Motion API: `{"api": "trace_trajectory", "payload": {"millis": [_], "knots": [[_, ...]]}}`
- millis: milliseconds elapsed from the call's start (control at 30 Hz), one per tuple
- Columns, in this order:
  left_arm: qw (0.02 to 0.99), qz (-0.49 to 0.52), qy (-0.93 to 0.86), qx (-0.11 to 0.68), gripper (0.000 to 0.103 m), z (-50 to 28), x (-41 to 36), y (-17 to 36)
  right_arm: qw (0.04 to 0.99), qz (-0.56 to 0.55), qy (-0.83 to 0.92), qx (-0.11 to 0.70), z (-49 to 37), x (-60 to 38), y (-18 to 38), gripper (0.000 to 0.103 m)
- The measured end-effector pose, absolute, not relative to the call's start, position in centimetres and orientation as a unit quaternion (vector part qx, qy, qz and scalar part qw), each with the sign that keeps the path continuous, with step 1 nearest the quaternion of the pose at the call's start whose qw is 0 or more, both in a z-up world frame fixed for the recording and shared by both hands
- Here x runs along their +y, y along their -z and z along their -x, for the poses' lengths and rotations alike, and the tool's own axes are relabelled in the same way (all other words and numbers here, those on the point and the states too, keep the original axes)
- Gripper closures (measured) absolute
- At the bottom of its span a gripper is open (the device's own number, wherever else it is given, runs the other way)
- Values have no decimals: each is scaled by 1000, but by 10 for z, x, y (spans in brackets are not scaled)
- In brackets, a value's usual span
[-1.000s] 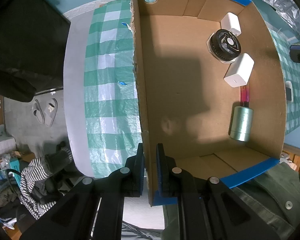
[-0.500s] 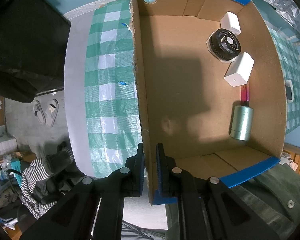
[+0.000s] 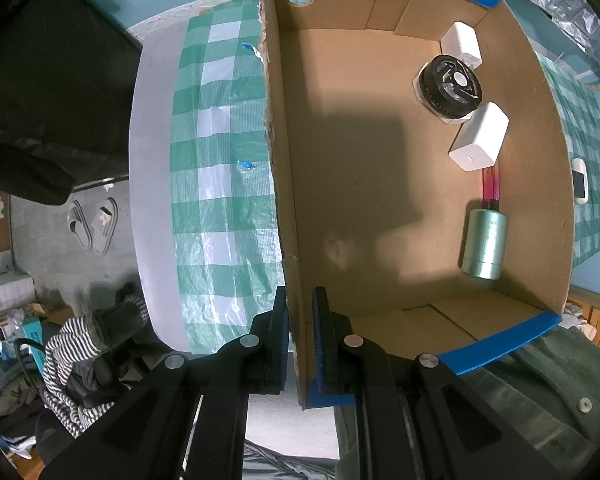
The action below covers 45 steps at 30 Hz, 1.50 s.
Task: Organize rigid objects
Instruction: 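Move the right gripper to the black adapter and grasp it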
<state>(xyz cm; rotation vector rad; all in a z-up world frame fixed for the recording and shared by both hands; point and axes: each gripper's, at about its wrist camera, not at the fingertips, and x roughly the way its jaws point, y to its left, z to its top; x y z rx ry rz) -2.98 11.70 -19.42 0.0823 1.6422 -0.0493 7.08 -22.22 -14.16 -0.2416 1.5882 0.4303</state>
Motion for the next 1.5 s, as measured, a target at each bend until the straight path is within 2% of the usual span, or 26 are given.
{"api": "trace_trajectory", "payload": {"millis": [367, 933, 1000, 1067, 1167, 1500], "knots": [[679, -33, 18, 733, 92, 35, 117, 196, 631, 149, -227, 727, -46, -247, 189, 41], [678, -38, 17, 734, 92, 34, 115, 195, 590, 340, -290, 673, 2, -232, 239, 41], [679, -37, 17, 733, 92, 34, 115, 194, 590, 334, -296, 673, 3, -231, 244, 44], [678, -37, 17, 734, 92, 34, 115, 194, 597, 314, -298, 675, 0, -232, 245, 54], [678, -35, 18, 734, 92, 34, 115, 194, 610, 280, -290, 682, -8, -236, 245, 63], [677, -35, 20, 735, 92, 34, 115, 196, 632, 117, -177, 745, -54, -253, 242, 64]]}}
